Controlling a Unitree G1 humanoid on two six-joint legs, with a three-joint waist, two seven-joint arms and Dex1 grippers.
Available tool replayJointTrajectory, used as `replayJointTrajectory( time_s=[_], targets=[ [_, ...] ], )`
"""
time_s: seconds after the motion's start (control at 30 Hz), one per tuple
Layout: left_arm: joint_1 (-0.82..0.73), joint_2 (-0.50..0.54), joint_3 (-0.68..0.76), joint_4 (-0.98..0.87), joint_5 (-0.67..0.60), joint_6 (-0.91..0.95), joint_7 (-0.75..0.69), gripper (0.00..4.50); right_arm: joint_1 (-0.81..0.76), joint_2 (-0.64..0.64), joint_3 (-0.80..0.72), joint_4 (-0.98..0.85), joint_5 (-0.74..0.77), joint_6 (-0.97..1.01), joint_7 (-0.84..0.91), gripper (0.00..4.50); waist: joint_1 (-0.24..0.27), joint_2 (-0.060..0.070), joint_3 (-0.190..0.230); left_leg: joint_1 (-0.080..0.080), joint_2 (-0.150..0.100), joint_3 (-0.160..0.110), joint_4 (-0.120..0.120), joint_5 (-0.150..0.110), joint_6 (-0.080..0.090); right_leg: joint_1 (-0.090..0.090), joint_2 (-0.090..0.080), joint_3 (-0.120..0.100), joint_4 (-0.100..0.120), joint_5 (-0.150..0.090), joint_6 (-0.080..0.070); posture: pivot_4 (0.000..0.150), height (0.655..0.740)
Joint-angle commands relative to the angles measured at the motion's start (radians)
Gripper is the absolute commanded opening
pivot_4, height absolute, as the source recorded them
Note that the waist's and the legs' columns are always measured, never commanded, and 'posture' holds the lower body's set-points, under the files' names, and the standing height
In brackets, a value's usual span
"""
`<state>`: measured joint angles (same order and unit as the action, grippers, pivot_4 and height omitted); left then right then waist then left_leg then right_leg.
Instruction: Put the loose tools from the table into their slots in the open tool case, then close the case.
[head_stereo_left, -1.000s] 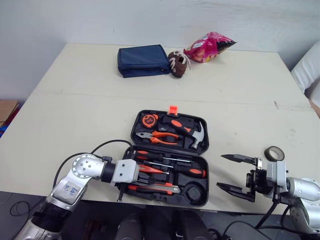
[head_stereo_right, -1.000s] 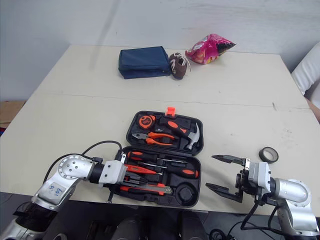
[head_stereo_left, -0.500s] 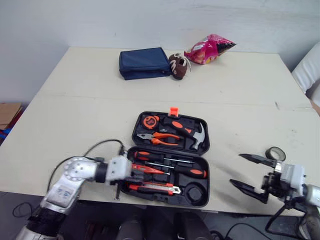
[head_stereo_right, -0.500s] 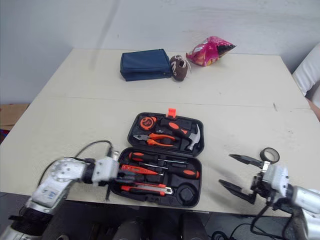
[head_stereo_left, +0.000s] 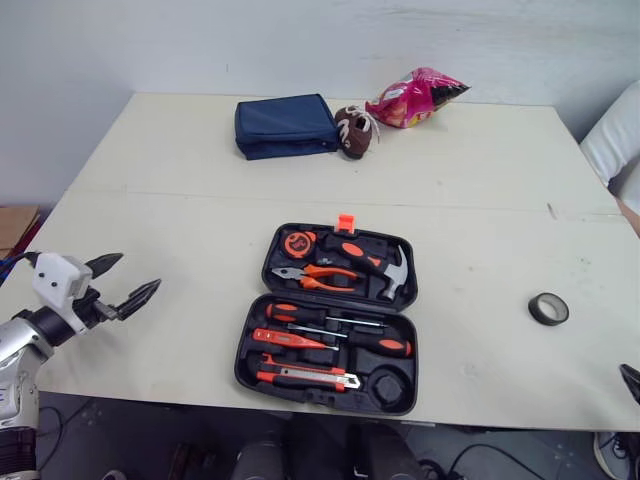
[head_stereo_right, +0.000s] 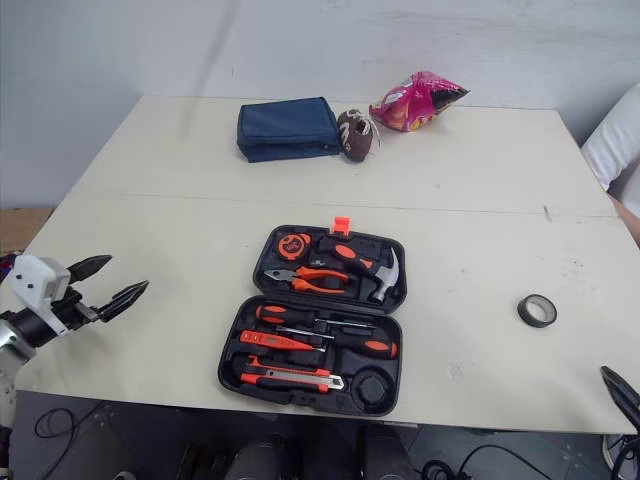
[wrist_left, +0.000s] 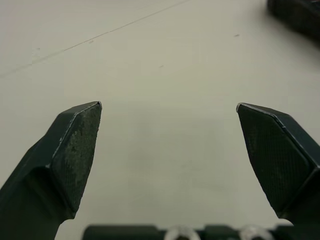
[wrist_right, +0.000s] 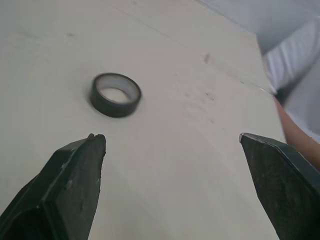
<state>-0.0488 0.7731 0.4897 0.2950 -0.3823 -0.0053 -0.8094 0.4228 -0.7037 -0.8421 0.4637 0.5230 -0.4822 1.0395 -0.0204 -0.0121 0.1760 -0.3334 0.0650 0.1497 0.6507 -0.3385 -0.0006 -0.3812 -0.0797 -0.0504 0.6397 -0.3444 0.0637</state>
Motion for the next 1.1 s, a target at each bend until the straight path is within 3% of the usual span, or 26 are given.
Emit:
replayJointTrajectory(
  time_s=[0.03, 0.2, 0.4, 0.57, 0.67, 0.97, 1.1],
  targets=[
    [-0.006, 0.038, 0.088, 0.035, 0.000, -0.003, 0.069, 4.44, 0.025, 0.007, -0.067, 0.048, -0.003, -0.024, -0.083, 4.50, -0.006, -0.001, 0.000, 0.000, 0.000, 0.000, -0.002, 0.000, -0.001, -0.001, 0.000, 0.000, 0.000, 0.000, 0.000, 0.150, 0.7400],
    [-0.010, 0.003, 0.015, -0.135, -0.060, 0.053, -0.007, 4.44, -0.034, 0.002, 0.015, -0.039, -0.015, -0.010, -0.090, 4.50, -0.011, 0.000, 0.000, -0.001, 0.000, 0.000, -0.002, 0.002, -0.010, -0.002, -0.001, 0.000, 0.001, 0.000, -0.001, 0.150, 0.7400],
    [-0.061, -0.030, -0.083, -0.318, -0.124, 0.134, -0.054, 4.44, -0.112, -0.107, 0.119, -0.145, -0.079, 0.243, -0.176, 4.50, -0.012, 0.000, 0.000, -0.001, -0.001, 0.002, -0.003, 0.005, -0.009, -0.004, 0.000, 0.001, 0.003, 0.000, -0.001, 0.150, 0.7400],
    [-0.081, -0.029, -0.267, -0.532, -0.159, 0.196, -0.177, 4.44, -0.157, -0.300, 0.278, -0.305, -0.056, 0.508, 0.017, 4.50, -0.008, 0.000, 0.001, -0.004, 0.000, 0.005, -0.003, 0.007, -0.009, -0.009, 0.002, 0.004, 0.004, 0.000, -0.001, 0.150, 0.7400],
    [-0.096, -0.057, -0.335, -0.624, -0.173, 0.221, -0.179, 4.44, -0.194, -0.412, 0.350, -0.349, -0.055, 0.669, 0.094, 4.50, -0.007, -0.001, 0.001, -0.005, -0.001, 0.006, -0.003, 0.007, -0.008, -0.009, 0.002, 0.004, 0.004, 0.000, 0.000, 0.150, 0.7400],
    [-0.088, -0.113, -0.449, -0.784, -0.197, 0.307, -0.162, 4.44, -0.441, -0.490, 0.616, -0.265, -0.185, 0.832, 0.155, 4.50, -0.009, -0.003, 0.002, -0.008, 0.000, 0.006, 0.001, 0.007, -0.007, -0.011, 0.003, 0.005, 0.004, 0.001, 0.001, 0.150, 0.7400],
    [-0.082, -0.109, -0.446, -0.806, -0.203, 0.327, -0.159, 4.44, -0.518, -0.470, 0.684, -0.174, -0.245, 0.785, 0.171, 4.50, -0.007, -0.003, 0.003, -0.009, 0.000, 0.006, 0.001, 0.008, -0.008, -0.011, 0.004, 0.005, 0.004, 0.001, 0.001, 0.150, 0.7400]
  ],
)
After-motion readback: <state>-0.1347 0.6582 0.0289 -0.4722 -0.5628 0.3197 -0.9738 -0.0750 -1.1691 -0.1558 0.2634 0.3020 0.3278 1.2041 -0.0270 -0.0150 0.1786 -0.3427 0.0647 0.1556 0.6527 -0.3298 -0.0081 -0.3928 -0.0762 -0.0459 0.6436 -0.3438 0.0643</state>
